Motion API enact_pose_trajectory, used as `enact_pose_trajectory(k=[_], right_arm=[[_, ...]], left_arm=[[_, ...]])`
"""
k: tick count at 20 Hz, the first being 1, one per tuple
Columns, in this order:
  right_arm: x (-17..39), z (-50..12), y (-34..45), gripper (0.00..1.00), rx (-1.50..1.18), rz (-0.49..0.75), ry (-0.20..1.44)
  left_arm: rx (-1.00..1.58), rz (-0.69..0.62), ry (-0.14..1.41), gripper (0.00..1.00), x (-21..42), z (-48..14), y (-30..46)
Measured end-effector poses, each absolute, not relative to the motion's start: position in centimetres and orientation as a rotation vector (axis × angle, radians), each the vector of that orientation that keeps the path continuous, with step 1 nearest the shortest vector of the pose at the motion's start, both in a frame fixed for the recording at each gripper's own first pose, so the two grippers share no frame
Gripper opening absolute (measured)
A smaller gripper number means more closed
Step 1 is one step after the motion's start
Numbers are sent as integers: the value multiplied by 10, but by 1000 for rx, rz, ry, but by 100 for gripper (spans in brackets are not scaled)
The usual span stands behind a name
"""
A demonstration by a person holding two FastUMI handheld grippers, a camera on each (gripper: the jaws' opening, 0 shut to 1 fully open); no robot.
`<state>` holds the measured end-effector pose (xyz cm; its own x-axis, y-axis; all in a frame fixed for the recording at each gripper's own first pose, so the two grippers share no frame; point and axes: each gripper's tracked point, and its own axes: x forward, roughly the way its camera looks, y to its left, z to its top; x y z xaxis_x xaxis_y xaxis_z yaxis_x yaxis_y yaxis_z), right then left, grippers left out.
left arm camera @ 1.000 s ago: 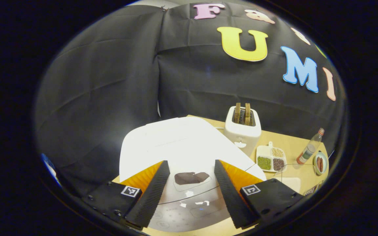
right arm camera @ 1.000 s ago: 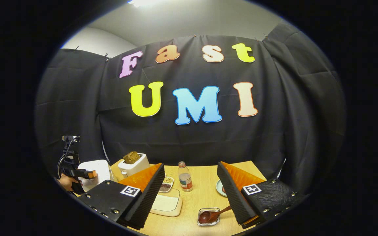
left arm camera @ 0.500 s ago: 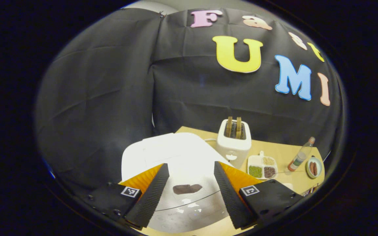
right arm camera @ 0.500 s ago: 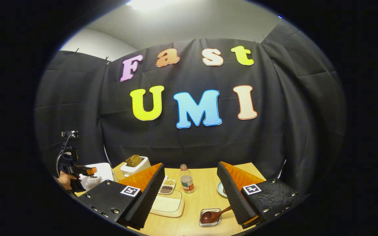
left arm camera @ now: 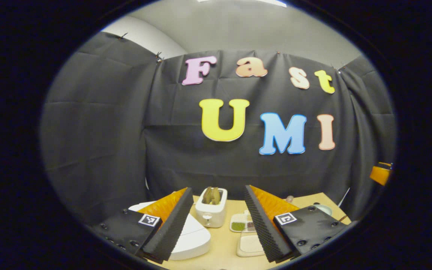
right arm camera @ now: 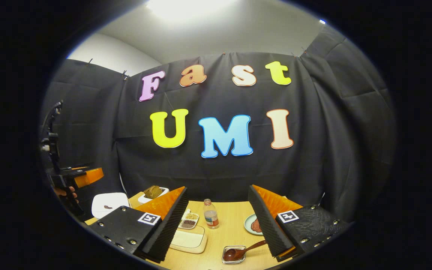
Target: Close the left gripper, press the button to open the rice cooker; take a wooden spoon from the chopstick holder with the right hand, scoop a spoonful of rice and pour it into the rice cooker, then put the wooden spoon back into the chopstick holder.
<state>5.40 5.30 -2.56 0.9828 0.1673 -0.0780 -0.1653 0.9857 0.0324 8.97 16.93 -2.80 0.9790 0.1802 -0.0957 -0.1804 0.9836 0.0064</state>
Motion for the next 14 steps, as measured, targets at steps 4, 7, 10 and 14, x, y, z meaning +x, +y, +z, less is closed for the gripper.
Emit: enact_pose_trajectory(k=[4, 7, 10, 14], right_arm=[[53, -4, 51, 98, 14, 157, 44], [48, 7, 57, 98, 10, 179, 19], [42, 11, 60, 98, 24, 178, 5], [37, 11, 67, 98, 20, 149, 4]], left_arm=[[-11, 124, -1, 96, 71, 11, 104], [7, 114, 12, 96, 65, 8, 84], [-6, 137, 32, 94, 62, 0, 78], [-2, 102, 12, 99, 58, 10, 75]])
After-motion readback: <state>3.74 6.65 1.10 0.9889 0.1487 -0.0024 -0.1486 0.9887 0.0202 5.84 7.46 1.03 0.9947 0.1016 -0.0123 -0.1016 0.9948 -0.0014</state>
